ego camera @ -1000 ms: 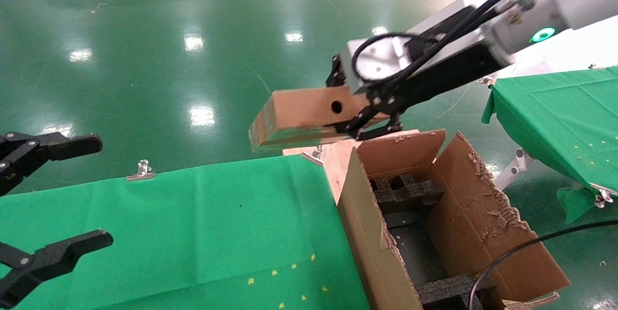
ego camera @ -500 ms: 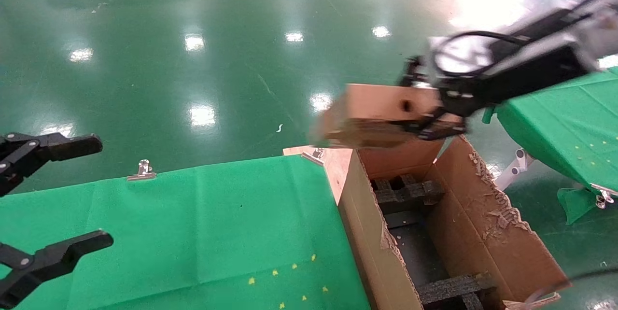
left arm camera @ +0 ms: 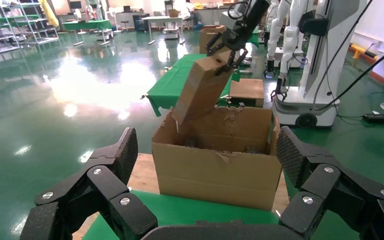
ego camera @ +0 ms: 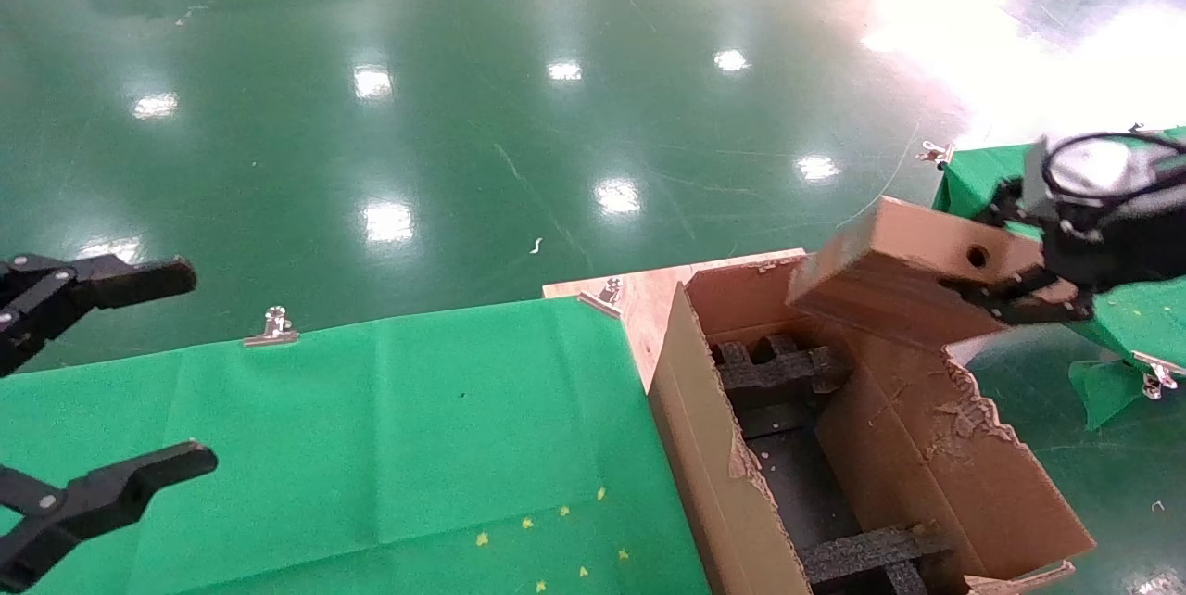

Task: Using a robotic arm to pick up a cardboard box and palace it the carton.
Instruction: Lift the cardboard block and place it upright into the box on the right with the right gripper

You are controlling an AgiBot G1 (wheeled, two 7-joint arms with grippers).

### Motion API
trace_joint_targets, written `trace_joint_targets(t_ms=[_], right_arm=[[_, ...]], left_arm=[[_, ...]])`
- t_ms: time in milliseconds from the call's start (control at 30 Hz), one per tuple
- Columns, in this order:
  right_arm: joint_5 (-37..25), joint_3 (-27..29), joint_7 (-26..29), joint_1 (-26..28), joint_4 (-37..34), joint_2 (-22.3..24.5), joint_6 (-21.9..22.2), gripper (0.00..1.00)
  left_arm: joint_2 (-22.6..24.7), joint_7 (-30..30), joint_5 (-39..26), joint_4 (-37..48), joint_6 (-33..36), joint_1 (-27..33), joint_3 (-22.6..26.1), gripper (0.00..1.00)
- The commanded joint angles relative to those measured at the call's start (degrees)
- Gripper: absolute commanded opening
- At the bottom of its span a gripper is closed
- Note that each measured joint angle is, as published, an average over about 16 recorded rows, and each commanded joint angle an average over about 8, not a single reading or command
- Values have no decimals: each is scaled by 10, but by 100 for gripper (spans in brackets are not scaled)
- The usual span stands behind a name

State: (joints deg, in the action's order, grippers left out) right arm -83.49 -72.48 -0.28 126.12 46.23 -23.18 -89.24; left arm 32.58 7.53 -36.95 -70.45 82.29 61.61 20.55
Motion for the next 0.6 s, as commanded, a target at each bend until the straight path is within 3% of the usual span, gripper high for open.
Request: trace_joint_targets(t_ms=[33, 400, 600], right_arm=[[-4, -4, -2, -4, -12, 12, 4, 0], [10, -5, 12, -9, -31, 26, 7, 0], [41, -3, 75, -34, -57, 22, 29, 0]], left_arm=[[0, 0, 0, 0, 0, 0, 0, 100], [0, 0, 0, 0, 0, 0, 0, 100], [0, 0, 0, 0, 0, 0, 0, 100]])
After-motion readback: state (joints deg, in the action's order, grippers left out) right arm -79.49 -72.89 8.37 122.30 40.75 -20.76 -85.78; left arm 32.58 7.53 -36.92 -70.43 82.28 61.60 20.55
